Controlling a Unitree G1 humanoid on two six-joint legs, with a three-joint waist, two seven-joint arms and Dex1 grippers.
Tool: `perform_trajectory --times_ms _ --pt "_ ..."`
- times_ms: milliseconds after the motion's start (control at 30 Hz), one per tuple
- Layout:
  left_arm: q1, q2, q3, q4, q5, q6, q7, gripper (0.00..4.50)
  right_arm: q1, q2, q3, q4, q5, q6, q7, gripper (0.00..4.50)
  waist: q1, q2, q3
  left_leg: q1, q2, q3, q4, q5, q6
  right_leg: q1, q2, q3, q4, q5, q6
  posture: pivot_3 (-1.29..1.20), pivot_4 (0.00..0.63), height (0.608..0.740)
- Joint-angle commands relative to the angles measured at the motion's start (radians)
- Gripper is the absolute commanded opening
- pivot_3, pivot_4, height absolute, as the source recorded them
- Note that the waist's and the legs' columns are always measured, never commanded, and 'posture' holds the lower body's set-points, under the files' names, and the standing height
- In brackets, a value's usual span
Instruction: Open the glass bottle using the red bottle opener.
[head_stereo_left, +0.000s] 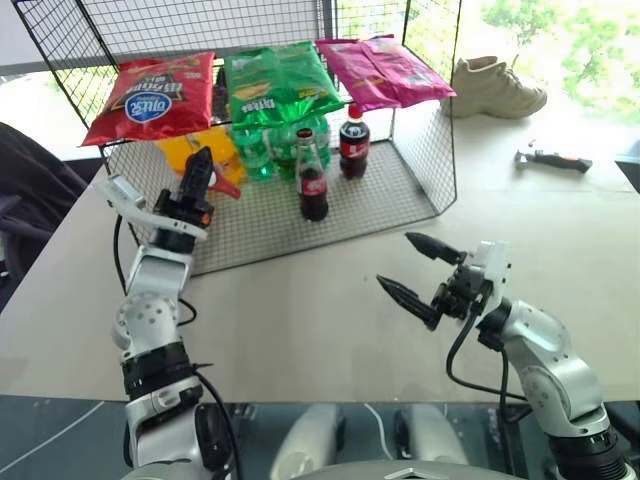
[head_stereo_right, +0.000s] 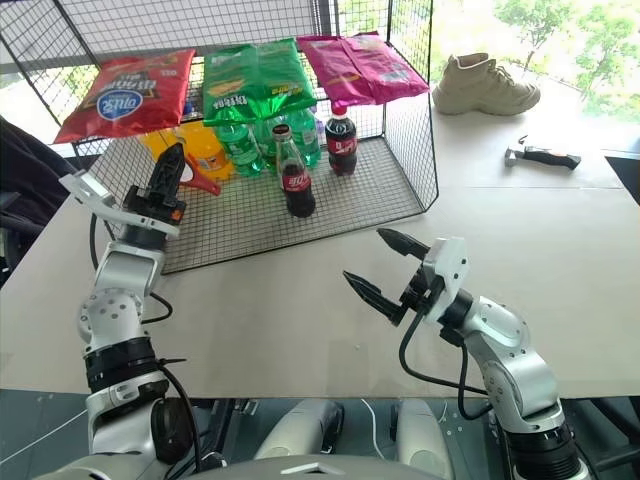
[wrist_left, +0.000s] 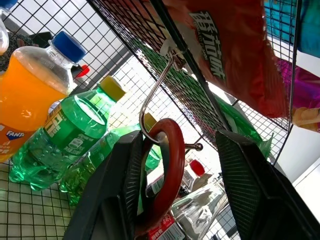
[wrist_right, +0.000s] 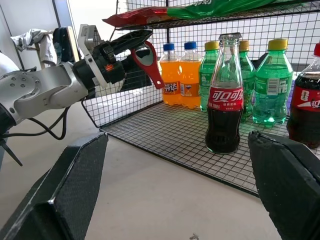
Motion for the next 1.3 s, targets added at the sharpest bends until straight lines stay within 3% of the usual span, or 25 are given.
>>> perform_trajectory --times_ms 33,767,867,967,1000,1300 --pt "0.012 -0.007 -0.020 -0.004 0.014 0.007 0.005 2.37 0.001 -0.002 -0.007 -0.035 0.002 -0.019 -0.002 4.50 0.000 0.000 0.000 0.000 0.000 0.000 0.000 0.000 0.000 0.000 0.000 0.000 0.000 0.000 0.000 0.00 0.150 0.732" --pt "0.047 -0.011 -0.007 0.000 0.032 0.007 -0.004 2.37 -0.009 0.008 -0.012 -0.066 0.028 -0.025 -0.002 4.50 -0.001 0.000 0.000 0.000 0.000 0.000 0.000 0.000 0.000 0.000 0.000 0.000 0.000 0.000 0.000 0.00 0.150 0.732" --pt "0.047 -0.016 -0.008 -0.004 0.030 0.007 -0.001 1.58 -0.022 0.010 -0.014 -0.071 0.029 -0.025 -0.006 4.50 -0.001 0.000 0.000 0.000 0.000 0.000 0.000 0.000 0.000 0.000 0.000 0.000 0.000 0.000 0.000 0.00 0.150 0.732" --pt "0.049 -0.017 -0.006 -0.003 0.027 0.008 -0.001 0.33 -0.028 0.010 -0.012 -0.074 0.027 -0.024 -0.010 4.50 -0.001 0.000 0.000 0.000 0.000 0.000 0.000 0.000 0.000 0.000 0.000 0.000 0.000 0.000 0.000 0.00 0.150 0.732" --pt "0.050 -0.017 -0.005 -0.003 0.026 0.009 -0.001 0.10 -0.028 0.010 -0.011 -0.074 0.027 -0.024 -0.010 4.50 -0.001 0.000 0.000 0.000 0.000 0.000 0.000 0.000 0.000 0.000 0.000 0.000 0.000 0.000 0.000 0.00 0.150 0.732" --pt "0.046 -0.025 0.017 -0.015 -0.018 0.025 0.008 0.10 -0.018 0.009 -0.007 -0.063 0.015 -0.035 -0.006 4.50 -0.001 0.000 0.000 0.000 0.000 0.000 0.000 0.000 0.000 0.000 0.000 0.000 0.000 0.000 0.000 0.00 0.150 0.732"
